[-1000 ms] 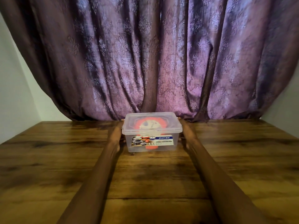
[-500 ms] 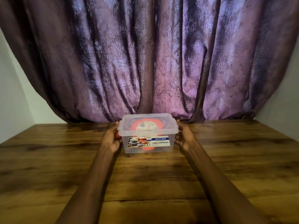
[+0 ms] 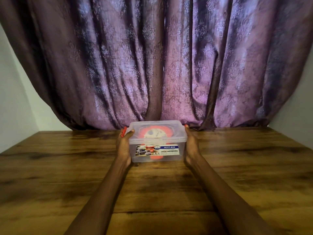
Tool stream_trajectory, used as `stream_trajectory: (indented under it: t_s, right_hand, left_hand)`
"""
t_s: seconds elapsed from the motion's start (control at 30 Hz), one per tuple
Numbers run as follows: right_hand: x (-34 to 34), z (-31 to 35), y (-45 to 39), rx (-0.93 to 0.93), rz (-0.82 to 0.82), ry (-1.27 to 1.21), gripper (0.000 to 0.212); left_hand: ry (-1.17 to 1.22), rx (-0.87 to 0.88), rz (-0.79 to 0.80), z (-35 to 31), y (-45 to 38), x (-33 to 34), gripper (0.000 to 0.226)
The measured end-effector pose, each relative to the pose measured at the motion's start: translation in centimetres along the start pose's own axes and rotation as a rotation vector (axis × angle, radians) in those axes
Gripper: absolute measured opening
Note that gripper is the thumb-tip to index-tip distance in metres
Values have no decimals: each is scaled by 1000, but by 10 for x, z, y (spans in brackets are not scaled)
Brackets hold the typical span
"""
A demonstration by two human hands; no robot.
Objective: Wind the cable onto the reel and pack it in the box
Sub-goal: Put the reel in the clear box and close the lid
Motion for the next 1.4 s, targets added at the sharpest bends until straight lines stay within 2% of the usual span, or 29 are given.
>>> stream_trajectory:
  t_s: [0.13,0.3,0.47,0.6,0.67,0.77,0.8,0.87,0.93,0.97,1.03,1.1,1.2,1.27,1.33,1.4]
  right_hand:
    - [1,-3,-2,1,2,7,34]
    - [0,2,-6,17,-19,90,24]
    - [3,8,-9,-68,43,180,29]
    - [5,15,-7,-134,110,281,39]
    - [4,15,-9,-131,124,276,43]
    - [1,12,-9,-153,77,337,42]
    - [-1,13,-6,-213,36,462,39]
    - [-4,21,5,-492,-36,901,45]
    - [-1,26,17,-784,37,1205,53]
    - [1,27,22,-859,110,1283,55]
    - [2,27,26,-896,214,1377,59]
    - [3,29,27,-922,239,1448,58]
    - [10,25,34,-1047,242,1550,44]
    - [20,20,38,-1117,182,1588,33]
    - [32,14,38,-1060,131,1594,28]
    - [50,5,37,-958,166,1562,30]
  left_hand:
    - [-37,10,31,-2,4,1,27]
    - [-191,-42,16,-2,2,-4,37]
    - [-239,26,-18,-4,-6,-7,29]
    - [-249,69,-41,-8,-3,-1,54]
    - [-273,73,-30,-8,-4,-2,54]
    - [-264,62,16,-4,-5,-2,47]
    - [-263,71,17,-2,-6,-2,46]
    - [-401,202,-26,-2,-4,-7,49]
    - [-773,498,-28,-8,2,-11,48]
    - [-979,665,-4,-9,6,-11,46]
    - [-1263,889,41,-11,16,-12,44]
    - [-1400,1007,8,-16,26,-15,41]
    - [-1637,1117,-69,-25,39,-18,38]
    - [-1754,1155,-98,-33,44,-21,39]
    - [-1805,1168,-161,-39,48,-27,39]
    - [-1817,1178,-235,-47,52,-36,40]
Point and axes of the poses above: each hand's wrist, its own y-axis away from the middle knuckle, its own x-axis out of the palm, z = x × y, the point moved 3 cm from there along -y, towards the middle knuckle, and after that the axes turned 6 degrees about -x, right-handed, at the moved point
